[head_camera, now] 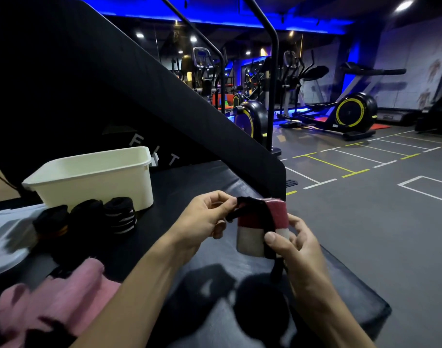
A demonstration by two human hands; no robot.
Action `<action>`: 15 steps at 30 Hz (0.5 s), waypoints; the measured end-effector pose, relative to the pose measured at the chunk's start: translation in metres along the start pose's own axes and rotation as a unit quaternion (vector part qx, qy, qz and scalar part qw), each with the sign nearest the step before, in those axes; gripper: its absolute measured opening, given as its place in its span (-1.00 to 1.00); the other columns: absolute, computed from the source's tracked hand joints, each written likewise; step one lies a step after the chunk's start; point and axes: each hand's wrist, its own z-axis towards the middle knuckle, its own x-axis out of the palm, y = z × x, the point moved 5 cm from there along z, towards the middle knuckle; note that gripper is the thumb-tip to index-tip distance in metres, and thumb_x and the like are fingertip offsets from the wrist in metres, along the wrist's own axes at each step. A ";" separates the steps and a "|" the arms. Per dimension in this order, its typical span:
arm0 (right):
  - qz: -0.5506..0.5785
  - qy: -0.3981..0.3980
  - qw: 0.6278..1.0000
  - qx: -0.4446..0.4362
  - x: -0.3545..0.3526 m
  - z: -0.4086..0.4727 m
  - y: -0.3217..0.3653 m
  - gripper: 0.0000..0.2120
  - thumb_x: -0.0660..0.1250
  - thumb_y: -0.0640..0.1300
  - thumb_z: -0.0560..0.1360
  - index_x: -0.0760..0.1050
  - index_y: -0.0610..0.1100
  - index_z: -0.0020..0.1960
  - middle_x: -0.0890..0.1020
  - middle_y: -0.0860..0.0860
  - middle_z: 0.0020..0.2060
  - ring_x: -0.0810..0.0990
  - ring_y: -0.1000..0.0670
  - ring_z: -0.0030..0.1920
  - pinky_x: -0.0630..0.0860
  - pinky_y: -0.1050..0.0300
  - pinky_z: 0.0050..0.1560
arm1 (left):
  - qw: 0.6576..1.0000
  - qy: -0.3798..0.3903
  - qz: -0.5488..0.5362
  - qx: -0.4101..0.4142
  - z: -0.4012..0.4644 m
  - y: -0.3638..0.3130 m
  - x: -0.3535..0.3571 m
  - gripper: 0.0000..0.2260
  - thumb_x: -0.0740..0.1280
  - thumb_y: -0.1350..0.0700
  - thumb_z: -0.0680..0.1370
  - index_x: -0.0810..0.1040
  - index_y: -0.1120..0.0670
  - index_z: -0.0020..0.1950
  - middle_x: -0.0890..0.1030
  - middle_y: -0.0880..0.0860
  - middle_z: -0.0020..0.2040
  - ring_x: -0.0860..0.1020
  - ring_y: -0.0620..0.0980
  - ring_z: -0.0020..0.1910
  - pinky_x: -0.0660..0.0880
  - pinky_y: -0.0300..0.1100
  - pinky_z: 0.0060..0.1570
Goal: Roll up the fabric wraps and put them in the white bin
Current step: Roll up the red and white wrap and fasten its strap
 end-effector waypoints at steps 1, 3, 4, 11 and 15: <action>0.011 0.011 1.000 0.005 0.002 -0.001 0.000 -0.28 0.54 0.09 0.14 0.48 -0.13 0.23 0.73 -0.15 -0.15 0.68 -0.08 -0.15 0.58 0.05 -0.09 | 1.000 -0.003 -0.002 -0.006 0.001 0.003 0.002 -0.86 0.36 0.08 0.64 0.58 0.12 -0.07 0.50 -0.02 -0.34 0.32 -0.13 -0.47 0.27 -0.27 -0.44; 0.035 0.035 0.999 0.013 0.007 -0.002 -0.002 -0.25 0.62 0.10 0.13 0.50 -0.15 0.23 0.71 -0.18 -0.13 0.66 -0.14 -0.12 0.55 -0.04 -0.05 | 1.000 -0.009 -0.008 -0.014 0.001 0.006 0.005 -0.84 0.39 0.02 0.57 0.58 0.09 -0.09 0.50 -0.02 -0.34 0.32 -0.12 -0.47 0.27 -0.28 -0.47; 0.050 0.048 0.997 0.017 0.009 -0.003 -0.002 -0.22 0.65 0.14 0.13 0.51 -0.16 0.24 0.71 -0.22 -0.10 0.66 -0.19 -0.09 0.54 -0.11 0.00 | 1.000 -0.009 -0.008 -0.016 0.001 0.006 0.008 -0.85 0.39 0.01 0.57 0.58 0.08 -0.10 0.50 -0.01 -0.34 0.33 -0.11 -0.46 0.28 -0.28 -0.48; 0.181 0.137 0.974 0.028 0.023 -0.014 0.008 -0.30 0.53 0.01 0.32 0.46 -0.28 0.36 0.58 -0.44 0.19 0.58 -0.47 0.20 0.56 -0.30 0.19 | 0.999 0.025 -0.024 -0.001 -0.004 -0.003 0.020 -0.87 0.32 0.13 0.67 0.54 0.11 -0.07 0.52 -0.09 -0.41 0.42 -0.20 -0.51 0.33 -0.32 -0.56; 0.276 0.204 0.937 0.063 0.031 -0.022 0.014 -0.27 0.50 0.07 0.38 0.44 -0.28 0.43 0.54 -0.40 0.29 0.57 -0.34 0.29 0.59 -0.04 0.18 | 0.999 0.001 -0.013 0.038 -0.005 -0.011 0.017 -0.84 0.36 0.07 0.65 0.62 0.11 -0.07 0.54 0.04 -0.32 0.44 -0.12 -0.47 0.38 -0.25 -0.54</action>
